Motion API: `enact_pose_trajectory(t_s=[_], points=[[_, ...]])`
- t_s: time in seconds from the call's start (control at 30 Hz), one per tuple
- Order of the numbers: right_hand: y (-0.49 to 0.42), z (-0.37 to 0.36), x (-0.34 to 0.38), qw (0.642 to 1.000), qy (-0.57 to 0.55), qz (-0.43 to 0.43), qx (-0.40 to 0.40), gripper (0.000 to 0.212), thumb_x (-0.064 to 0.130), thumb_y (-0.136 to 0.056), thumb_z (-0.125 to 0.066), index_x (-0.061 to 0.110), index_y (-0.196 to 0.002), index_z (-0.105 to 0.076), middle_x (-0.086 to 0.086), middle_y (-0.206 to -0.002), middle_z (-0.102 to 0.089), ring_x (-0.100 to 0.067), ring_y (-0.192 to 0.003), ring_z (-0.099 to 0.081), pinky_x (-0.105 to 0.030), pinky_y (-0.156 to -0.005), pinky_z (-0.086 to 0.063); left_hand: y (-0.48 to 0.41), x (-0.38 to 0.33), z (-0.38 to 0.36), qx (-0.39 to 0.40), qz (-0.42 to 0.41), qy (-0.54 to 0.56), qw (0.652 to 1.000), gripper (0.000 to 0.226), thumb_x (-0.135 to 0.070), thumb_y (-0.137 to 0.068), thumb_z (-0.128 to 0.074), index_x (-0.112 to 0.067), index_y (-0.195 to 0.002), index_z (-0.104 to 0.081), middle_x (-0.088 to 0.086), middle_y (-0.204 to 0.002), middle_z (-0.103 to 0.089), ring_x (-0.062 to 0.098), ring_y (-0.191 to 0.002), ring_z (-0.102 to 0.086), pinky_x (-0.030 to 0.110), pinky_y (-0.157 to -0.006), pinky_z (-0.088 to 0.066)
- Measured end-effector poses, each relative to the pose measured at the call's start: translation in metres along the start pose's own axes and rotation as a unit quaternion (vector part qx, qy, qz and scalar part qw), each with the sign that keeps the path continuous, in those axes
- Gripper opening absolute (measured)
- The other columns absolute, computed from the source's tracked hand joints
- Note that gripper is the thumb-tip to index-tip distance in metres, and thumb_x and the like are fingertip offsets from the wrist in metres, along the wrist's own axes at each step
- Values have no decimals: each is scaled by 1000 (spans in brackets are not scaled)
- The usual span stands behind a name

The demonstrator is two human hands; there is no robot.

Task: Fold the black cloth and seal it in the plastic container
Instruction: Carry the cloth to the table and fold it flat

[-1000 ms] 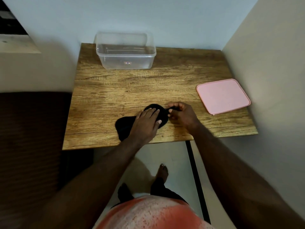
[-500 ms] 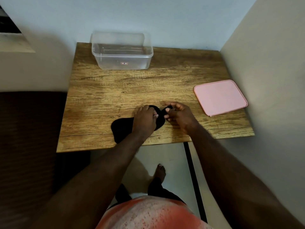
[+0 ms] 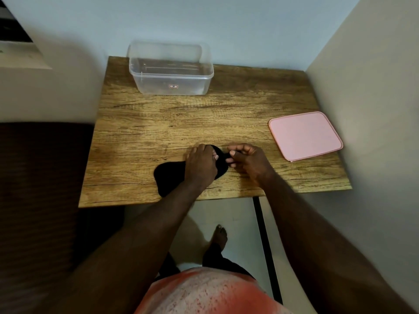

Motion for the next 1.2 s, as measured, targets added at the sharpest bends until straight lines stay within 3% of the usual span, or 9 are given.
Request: enact_pose_trajectory(t_s=[0.27,0.47,0.63,0.8,1.0,1.2], points=[[0,-2,0,997,11,13,-74,3,7,-90,-68,8,-93,-66,-5,-72,-73,-14,-59,-67,-27,-55,-55,-2,-3,1,18,2,0,1000,22,-35,-95,-53,-15,-103,-59,8,-111,-57,28,-110,-48,43,-93,-35],[1,-3,-2,992,89,33,-82,40,4,-83,-74,8,-121,-60,-10,-102,-73,-19,-85,-72,-31,-66,-61,-11,-9,3,23,37,-24,999,21,-37,-93,-55,-19,-99,-64,6,-109,-59,27,-109,-51,42,-95,-36],[-3,-4,-4,978,124,49,-162,32,9,-78,-77,25,-99,-58,-4,-104,-70,-20,-95,-69,-42,-80,-60,-12,-11,1,14,55,-40,998,22,-40,-89,-59,-19,-94,-63,5,-107,-60,26,-107,-52,42,-93,-40],[-3,-11,5,959,183,60,-207,26,7,-82,-70,16,-101,-55,6,-96,-62,-12,-88,-62,-28,-77,-54,-5,-7,1,-11,24,2,1000,11,-28,-92,-55,-19,-93,-61,5,-100,-59,28,-104,-51,44,-93,-37],[-3,-9,-1,970,121,17,-208,36,9,-77,-75,12,-109,-58,1,-94,-65,-12,-85,-64,-32,-73,-58,1,2,2,-24,-8,43,999,12,-26,-89,-62,-20,-97,-68,5,-91,-57,29,-99,-52,47,-95,-38],[-1,-13,1,967,138,42,-210,33,2,-78,-72,14,-106,-57,3,-93,-64,-1,-77,-60,-13,-60,-48,3,2,1,-34,-1,44,998,15,-26,-88,-62,-20,-98,-71,6,-90,-58,28,-98,-53,47,-95,-38]])
Point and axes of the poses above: each hand's wrist, its own y-axis away from the middle knuckle, its own z-axis out of the back of the hand, x = y × z, the point moved 6 cm from there along -y, towards the middle knuckle
